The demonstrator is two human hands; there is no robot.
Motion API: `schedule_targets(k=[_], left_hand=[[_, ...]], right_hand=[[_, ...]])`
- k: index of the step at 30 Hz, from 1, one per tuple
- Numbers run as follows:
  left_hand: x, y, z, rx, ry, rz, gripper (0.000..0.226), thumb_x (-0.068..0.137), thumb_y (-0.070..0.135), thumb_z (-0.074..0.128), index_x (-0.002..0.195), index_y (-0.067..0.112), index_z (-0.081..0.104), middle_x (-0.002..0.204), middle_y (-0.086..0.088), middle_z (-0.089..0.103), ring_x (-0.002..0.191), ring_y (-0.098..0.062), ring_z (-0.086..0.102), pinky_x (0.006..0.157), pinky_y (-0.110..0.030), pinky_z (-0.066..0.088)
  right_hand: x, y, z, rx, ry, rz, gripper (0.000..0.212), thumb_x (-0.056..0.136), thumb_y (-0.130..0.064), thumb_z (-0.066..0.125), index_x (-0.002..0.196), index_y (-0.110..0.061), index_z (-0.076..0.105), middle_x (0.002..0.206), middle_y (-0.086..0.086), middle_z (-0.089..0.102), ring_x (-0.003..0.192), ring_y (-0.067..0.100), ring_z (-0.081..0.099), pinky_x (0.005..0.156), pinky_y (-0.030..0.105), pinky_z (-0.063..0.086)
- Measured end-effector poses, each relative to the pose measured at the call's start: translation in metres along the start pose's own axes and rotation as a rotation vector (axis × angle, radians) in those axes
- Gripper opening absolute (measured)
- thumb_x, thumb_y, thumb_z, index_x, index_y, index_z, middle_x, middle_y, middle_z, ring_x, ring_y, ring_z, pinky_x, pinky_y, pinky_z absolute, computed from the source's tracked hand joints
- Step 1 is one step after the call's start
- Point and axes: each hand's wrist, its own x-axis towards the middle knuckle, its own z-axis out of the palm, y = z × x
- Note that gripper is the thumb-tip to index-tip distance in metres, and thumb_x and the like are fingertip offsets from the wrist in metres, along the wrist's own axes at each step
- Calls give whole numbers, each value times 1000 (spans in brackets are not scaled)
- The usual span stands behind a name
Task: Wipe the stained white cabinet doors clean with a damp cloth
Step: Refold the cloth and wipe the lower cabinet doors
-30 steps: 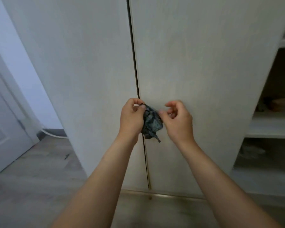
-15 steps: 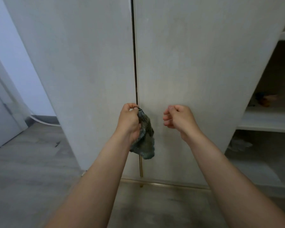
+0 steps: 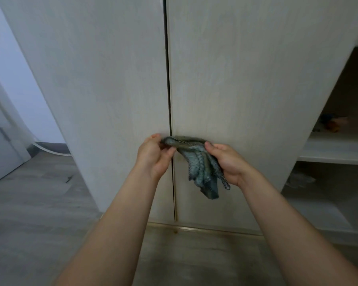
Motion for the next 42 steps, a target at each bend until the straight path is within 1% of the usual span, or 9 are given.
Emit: schedule_targets(k=[7, 10, 14, 19, 24, 30, 35, 39, 42], left_hand=[[-26, -19, -13, 803, -279, -424, 61, 84, 58, 66, 124, 12, 61, 121, -24, 64, 105, -40, 68, 78, -53, 59], [-26, -26, -11, 729, -403, -281, 33, 93, 23, 64, 122, 6, 62, 125, -25, 65, 108, -37, 67, 85, -50, 59], [-23, -27, -6, 661, -377, -22, 16, 97, 8, 59, 112, 6, 64, 110, -15, 72, 101, -26, 68, 79, -39, 61], [-26, -31, -1, 904, -460, 172, 20, 85, -2, 70, 106, 2, 70, 102, -14, 75, 95, -25, 72, 82, -33, 58], [-28, -27, 5, 657, -267, 122, 14, 98, 19, 58, 94, 10, 69, 86, -2, 73, 83, -14, 66, 76, -31, 52], [-33, -29, 5, 451, -244, -285, 24, 101, 22, 52, 119, 7, 61, 113, -15, 63, 107, -38, 63, 84, -63, 54], [-32, -31, 20, 261, -214, -90, 22, 100, 3, 49, 119, -3, 59, 103, -20, 70, 90, -29, 71, 70, -43, 63], [-29, -36, 23, 326, -131, 103, 24, 98, -4, 50, 121, -3, 56, 116, -24, 68, 101, -34, 69, 79, -47, 61], [-34, -37, 24, 348, -122, 125, 36, 95, -10, 49, 127, 8, 45, 122, -24, 62, 105, -39, 67, 75, -49, 62]], right_hand=[[7, -17, 4, 300, 72, 92, 32, 106, -27, 41, 99, -5, 63, 93, 18, 69, 79, 25, 71, 71, 38, 61], [11, -17, 3, 272, 128, 165, 36, 103, -31, 49, 92, -3, 68, 97, 21, 71, 88, 32, 69, 81, 43, 57], [14, -6, -5, -561, 419, 91, 16, 91, -9, 54, 84, 1, 64, 82, 24, 66, 64, 33, 67, 61, 44, 60], [-8, -23, 13, -116, 51, 155, 44, 97, -54, 50, 113, -14, 59, 103, 9, 68, 80, 26, 71, 67, 41, 59], [-2, -17, 11, 47, 18, 22, 23, 95, -7, 58, 113, 8, 62, 94, 19, 71, 82, 26, 69, 69, 33, 60], [-4, -18, 11, 216, 15, -151, 29, 104, -19, 47, 111, 4, 64, 96, 17, 72, 87, 24, 70, 79, 34, 59], [-8, -22, 20, -813, 646, -297, 41, 105, -43, 36, 105, -6, 55, 105, 16, 65, 102, 33, 60, 80, 35, 42], [-22, -35, 31, -404, 344, 21, 74, 90, -74, 40, 108, -8, 67, 101, 14, 71, 88, 32, 71, 68, 40, 60], [-19, -30, 35, -160, 206, -105, 32, 91, -27, 70, 108, -1, 67, 93, 13, 73, 74, 18, 71, 58, 27, 56]])
